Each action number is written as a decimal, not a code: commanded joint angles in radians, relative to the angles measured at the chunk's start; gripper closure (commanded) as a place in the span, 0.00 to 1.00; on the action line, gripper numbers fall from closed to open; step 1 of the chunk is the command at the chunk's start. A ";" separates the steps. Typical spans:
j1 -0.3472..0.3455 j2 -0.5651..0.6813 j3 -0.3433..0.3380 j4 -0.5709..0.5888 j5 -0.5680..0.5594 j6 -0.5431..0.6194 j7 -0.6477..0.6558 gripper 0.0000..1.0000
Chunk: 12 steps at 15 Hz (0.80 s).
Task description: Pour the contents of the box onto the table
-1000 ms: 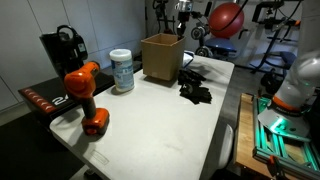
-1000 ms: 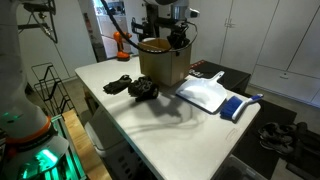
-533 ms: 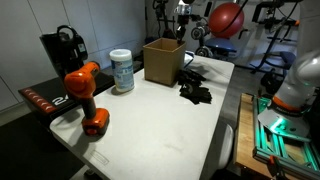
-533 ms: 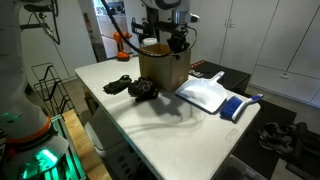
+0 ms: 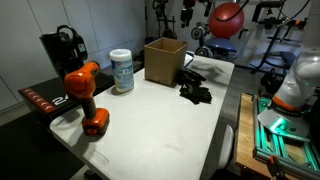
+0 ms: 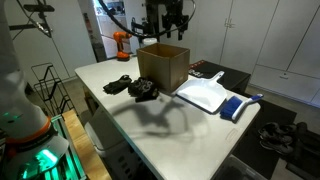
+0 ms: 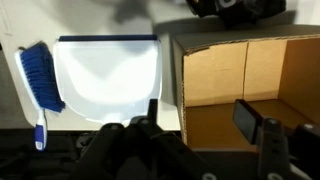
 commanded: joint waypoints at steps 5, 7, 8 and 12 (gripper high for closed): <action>0.028 -0.168 0.016 0.167 -0.010 -0.442 0.072 0.00; 0.034 -0.185 0.020 0.204 -0.018 -0.517 0.115 0.00; 0.033 -0.187 0.019 0.224 -0.010 -0.551 0.120 0.00; 0.030 -0.199 0.017 0.233 -0.009 -0.590 0.108 0.00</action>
